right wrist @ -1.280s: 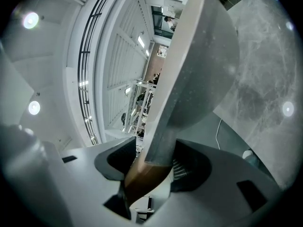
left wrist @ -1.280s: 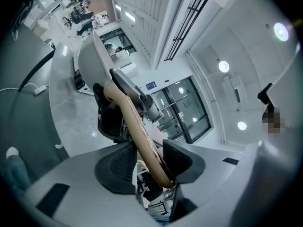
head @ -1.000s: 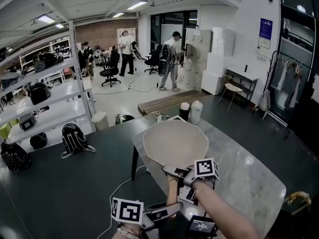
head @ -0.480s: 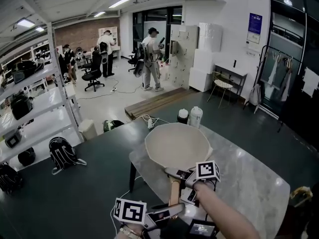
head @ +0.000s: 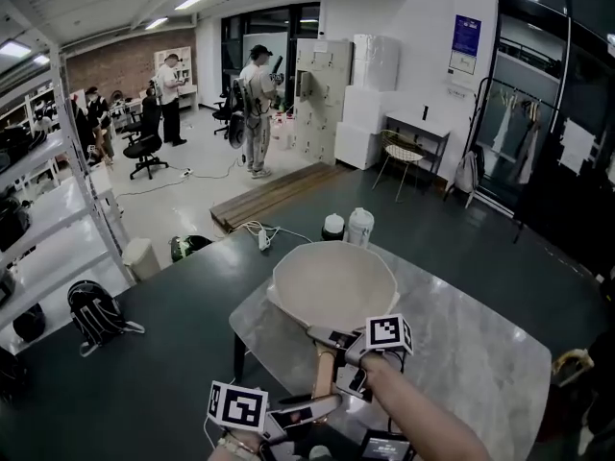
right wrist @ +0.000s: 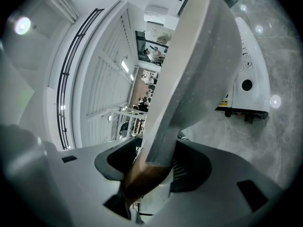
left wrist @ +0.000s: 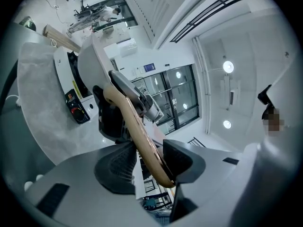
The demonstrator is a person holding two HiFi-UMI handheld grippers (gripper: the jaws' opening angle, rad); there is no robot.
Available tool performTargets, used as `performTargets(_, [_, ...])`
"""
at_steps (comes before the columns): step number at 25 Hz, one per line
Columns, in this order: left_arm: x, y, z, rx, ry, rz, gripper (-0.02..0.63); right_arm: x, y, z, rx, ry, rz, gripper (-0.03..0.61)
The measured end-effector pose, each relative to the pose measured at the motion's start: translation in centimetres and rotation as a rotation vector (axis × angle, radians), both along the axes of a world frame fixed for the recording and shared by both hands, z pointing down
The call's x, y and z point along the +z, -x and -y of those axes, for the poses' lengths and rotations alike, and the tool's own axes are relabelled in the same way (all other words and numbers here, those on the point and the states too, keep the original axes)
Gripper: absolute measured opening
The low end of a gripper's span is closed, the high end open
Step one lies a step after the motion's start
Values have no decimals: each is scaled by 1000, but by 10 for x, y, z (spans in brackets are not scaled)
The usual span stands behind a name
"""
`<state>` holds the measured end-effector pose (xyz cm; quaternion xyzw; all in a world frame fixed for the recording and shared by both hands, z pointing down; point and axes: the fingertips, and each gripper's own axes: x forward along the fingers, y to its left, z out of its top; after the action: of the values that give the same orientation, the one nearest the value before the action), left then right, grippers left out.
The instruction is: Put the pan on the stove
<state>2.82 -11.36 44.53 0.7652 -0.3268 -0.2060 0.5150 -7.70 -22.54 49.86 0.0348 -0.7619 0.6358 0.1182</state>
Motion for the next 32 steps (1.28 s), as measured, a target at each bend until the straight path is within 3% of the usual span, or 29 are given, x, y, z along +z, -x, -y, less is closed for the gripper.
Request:
performTargets(21, [13,22,64,-42,72,12,184,11,18,60,-54,56,10,219])
performTargets(25, [17,27,63,-60,113,-36,183,16,25,61,-54,61,12,219])
performTargets(27, [20,31,64,-47,107,4,181,16,26,63,-49,74,12,218])
performTargets(28, [20,32,65,-41,100,-2,179,16,27,64,-45,85,14,215])
performTargets(31, [16,30,60,-45,143,-146,175,20,29,63,-30,120,30,204])
performTargets(32, [17,32,59,-40,148,-161,173,20,30,62,-24,125,35,202])
